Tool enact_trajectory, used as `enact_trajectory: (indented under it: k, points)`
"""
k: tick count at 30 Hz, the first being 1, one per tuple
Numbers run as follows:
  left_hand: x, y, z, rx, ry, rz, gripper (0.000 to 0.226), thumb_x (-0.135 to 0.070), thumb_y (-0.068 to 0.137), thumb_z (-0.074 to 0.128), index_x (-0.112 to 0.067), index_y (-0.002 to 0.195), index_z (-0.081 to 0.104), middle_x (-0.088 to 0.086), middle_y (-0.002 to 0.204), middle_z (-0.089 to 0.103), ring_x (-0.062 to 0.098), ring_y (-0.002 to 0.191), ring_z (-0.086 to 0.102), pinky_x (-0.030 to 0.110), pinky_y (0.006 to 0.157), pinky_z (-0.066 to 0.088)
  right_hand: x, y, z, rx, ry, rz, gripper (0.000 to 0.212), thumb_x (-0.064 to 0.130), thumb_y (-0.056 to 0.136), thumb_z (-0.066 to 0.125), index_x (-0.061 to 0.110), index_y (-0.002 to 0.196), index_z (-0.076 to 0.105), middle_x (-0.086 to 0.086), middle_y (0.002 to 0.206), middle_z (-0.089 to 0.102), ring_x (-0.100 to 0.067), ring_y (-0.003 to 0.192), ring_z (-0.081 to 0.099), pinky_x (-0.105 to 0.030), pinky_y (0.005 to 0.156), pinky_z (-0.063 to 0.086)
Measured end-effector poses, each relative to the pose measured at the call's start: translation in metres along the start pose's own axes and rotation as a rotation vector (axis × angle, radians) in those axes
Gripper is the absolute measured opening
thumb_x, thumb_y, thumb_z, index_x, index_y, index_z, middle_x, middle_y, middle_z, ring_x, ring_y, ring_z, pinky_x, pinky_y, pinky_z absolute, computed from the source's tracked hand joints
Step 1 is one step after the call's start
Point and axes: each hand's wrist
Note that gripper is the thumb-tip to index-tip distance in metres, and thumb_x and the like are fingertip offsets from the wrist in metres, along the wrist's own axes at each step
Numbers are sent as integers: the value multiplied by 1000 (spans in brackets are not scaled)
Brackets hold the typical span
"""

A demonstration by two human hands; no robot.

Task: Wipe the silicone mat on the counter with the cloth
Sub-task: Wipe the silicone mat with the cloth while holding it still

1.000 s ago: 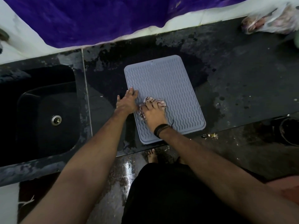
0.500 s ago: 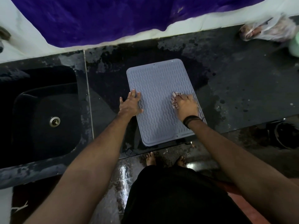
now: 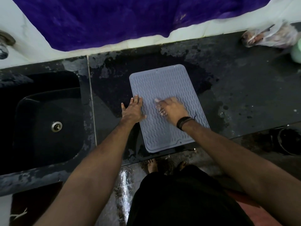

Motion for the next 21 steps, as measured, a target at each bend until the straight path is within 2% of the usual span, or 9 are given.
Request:
enact_trajectory:
  k: [4,7,9,11,14,16,18,21]
  points:
    - [-2,-1,0,-20,15,2,95,-39,96,64,-21,162,-3,0,169,-15,21,156,-10,62,120,-8,-34,25,-19,-29,-62,234,54,21,88,62,10,137,46,-13,135,50,-31,126,39,-41,102,38]
    - [-4,1,0,-23,41,-20,96,-40,95,65,-23,162,-1,0,169,-15,21,156,-12,62,120,-8,-26,54,-29,-50,-7,287,49,21,89,59,9,136,48,-14,134,49,-34,126,37,-45,101,40]
    - [-5,4,0,-14,62,-37,97,-43,94,64,-23,162,-2,-1,169,-15,21,156,-13,63,119,-7,-4,74,-30,-78,68,221,47,14,88,56,11,135,50,-12,134,50,-33,127,38,-43,106,37]
    - [-6,6,0,8,75,-57,98,-47,93,64,-24,162,-3,-3,169,-15,20,155,-14,64,119,-8,28,88,-26,-63,83,53,43,12,88,55,15,131,54,-9,132,53,-30,126,40,-40,107,35]
    - [-9,8,-1,-4,65,-89,95,-48,91,66,-28,162,6,-5,170,-7,20,155,-14,65,118,-10,58,98,-16,-18,10,-184,42,14,87,55,18,129,56,-5,131,53,-28,125,39,-39,105,37]
    - [-8,6,-2,3,61,-91,93,-47,92,65,-29,162,7,-6,170,-8,21,156,-13,66,118,-9,45,101,-15,-17,-9,-239,44,15,88,56,21,132,54,-3,133,51,-27,126,38,-40,104,39]
    - [-7,4,-3,29,49,-82,95,-45,95,63,-29,162,-2,-7,168,-17,23,155,-15,67,118,-8,12,107,-21,7,-37,-266,44,14,91,54,22,134,53,-3,135,50,-27,128,37,-42,104,39]
    - [-8,2,-6,38,36,-58,99,-43,95,63,-28,162,-8,-5,167,-21,24,155,-15,65,119,-6,-49,126,-35,-6,-41,-155,43,11,93,50,21,135,55,-7,138,50,-31,131,36,-46,106,37]
Point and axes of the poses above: each hand's wrist, its own y-axis towards the middle knuckle, its own z-axis out of the palm, x = y × z
